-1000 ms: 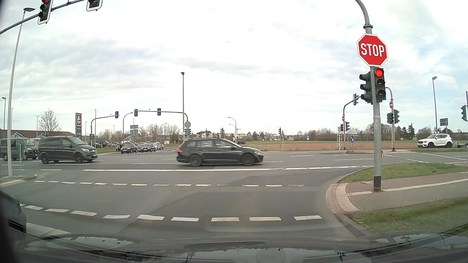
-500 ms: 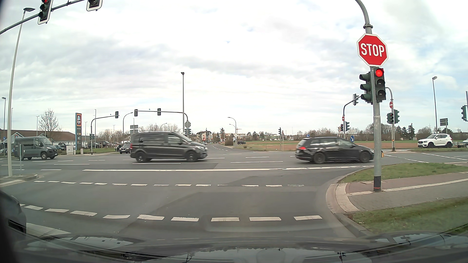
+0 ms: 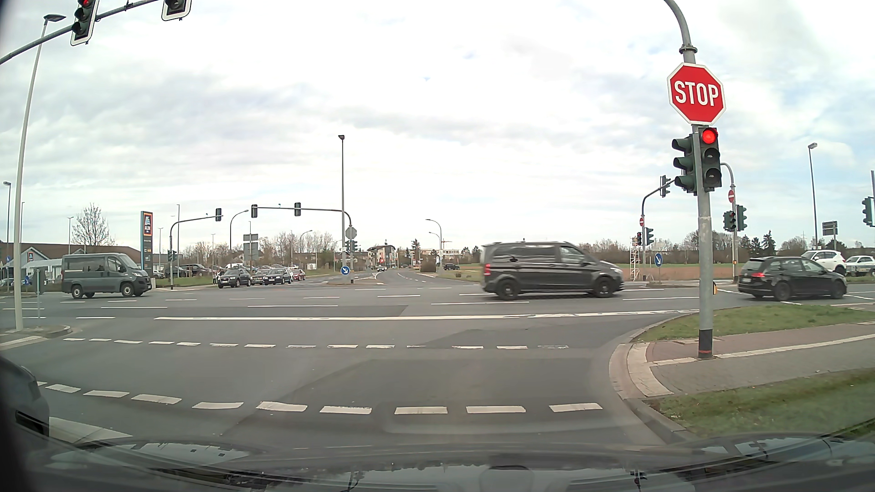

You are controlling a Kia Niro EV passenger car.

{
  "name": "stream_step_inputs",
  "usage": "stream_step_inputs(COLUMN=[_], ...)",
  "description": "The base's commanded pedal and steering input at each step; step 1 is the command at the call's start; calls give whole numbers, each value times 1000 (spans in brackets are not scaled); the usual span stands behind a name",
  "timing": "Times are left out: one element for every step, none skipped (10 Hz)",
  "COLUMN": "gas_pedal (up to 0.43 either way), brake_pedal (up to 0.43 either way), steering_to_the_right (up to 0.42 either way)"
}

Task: Follow the waypoints while adhering to traffic rules and regulations

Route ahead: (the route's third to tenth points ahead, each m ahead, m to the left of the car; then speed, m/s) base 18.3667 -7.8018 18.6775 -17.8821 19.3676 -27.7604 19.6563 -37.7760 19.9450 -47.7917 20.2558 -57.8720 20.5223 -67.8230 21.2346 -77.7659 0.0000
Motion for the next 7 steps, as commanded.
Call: stream_step_inputs(gas_pedal=[0,0,0,0,0,0,0], brake_pedal=[287,293,287,287,287,293,293], steering_to_the_right=[-1,-1,-1,-1,-1,-1,-1])
